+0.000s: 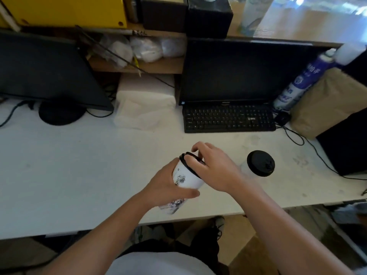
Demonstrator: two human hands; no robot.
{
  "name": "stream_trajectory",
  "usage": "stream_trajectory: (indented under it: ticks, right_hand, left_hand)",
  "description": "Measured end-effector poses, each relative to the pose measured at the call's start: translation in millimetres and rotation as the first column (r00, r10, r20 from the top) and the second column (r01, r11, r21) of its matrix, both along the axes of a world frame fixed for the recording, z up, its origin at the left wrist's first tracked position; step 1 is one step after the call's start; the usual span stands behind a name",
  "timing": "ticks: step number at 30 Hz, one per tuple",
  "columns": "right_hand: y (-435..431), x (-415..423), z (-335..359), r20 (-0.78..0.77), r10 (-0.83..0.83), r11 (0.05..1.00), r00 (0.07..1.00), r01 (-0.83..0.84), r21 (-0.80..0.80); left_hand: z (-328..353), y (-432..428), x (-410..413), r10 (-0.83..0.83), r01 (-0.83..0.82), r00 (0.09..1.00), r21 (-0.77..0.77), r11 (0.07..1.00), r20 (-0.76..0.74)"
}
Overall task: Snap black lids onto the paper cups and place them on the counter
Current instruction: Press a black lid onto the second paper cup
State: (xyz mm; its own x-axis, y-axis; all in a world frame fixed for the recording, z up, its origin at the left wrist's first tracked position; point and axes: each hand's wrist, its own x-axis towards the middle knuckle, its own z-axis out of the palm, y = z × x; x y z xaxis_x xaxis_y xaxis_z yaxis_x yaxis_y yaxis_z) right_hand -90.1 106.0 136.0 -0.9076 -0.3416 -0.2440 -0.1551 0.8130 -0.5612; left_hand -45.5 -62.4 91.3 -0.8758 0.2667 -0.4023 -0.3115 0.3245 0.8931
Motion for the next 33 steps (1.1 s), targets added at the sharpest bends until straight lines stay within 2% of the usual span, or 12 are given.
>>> stream_trajectory:
  ticks: [2,5,7,9,12,17,21,25,27,30,31,33]
  right_hand:
    - [-7,3,-14,0.057,-0.118,0.993,0.991,0.117,0.020]
    - [-15,4,-27,0.224,-0.325,0.938,0.919,0.344,-0.052]
    - [-18,5,-30,0.292,-0.370,0.910,0.882,0.407,-0.074]
    - [-21,7,-31,0.246,-0.341,0.924,0.907,0.372,-0.092]
    - [-20,11,-26,0.060,-0.235,0.964,0.970,0.241,-0.113]
    - [-12,11,-6,-0.163,-0.004,0.995,0.987,-0.012,-0.099]
    - [-4,12,4,-0.268,0.151,0.980,0.952,-0.179,-0.083]
    - [2,15,14,-0.264,0.275,0.915,0.925,-0.336,-0.225]
    - [6,18,17,-0.179,0.202,0.868,0.963,-0.261,-0.422]
    - [9,19,19,0.135,-0.014,0.659,0.991,0.111,-0.744]
    - [10,19,18,0.199,-0.040,0.626,0.979,0.180,-0.759]
    - [7,21,18,0.246,-0.081,0.660,0.966,0.237,-0.713]
  left_hand:
    - [1,7,8,0.067,-0.096,0.989,-0.236,0.967,-0.129]
    - [-11,12,18,-0.139,-0.075,0.943,-0.600,0.797,-0.301]
    - [-18,10,19,-0.159,-0.109,0.927,-0.652,0.750,-0.339]
    - [-19,7,19,-0.096,-0.122,0.945,-0.610,0.783,-0.313]
    - [-11,3,16,0.006,-0.127,0.969,-0.482,0.867,-0.246]
    - [-1,-5,10,0.025,-0.056,0.991,-0.236,0.970,-0.132]
    - [1,-18,2,-0.128,0.130,0.990,0.034,0.991,-0.058]
    - [6,-29,0,-0.367,0.324,0.927,0.332,0.886,0.075]
    - [3,-29,3,-0.341,0.283,0.938,0.420,0.862,0.068]
    - [-6,-28,8,-0.189,0.165,0.982,0.385,0.908,0.025]
    - [-9,-29,10,-0.136,0.124,0.991,0.357,0.926,0.010]
    - [-13,-30,11,-0.072,0.081,0.997,0.280,0.956,-0.040]
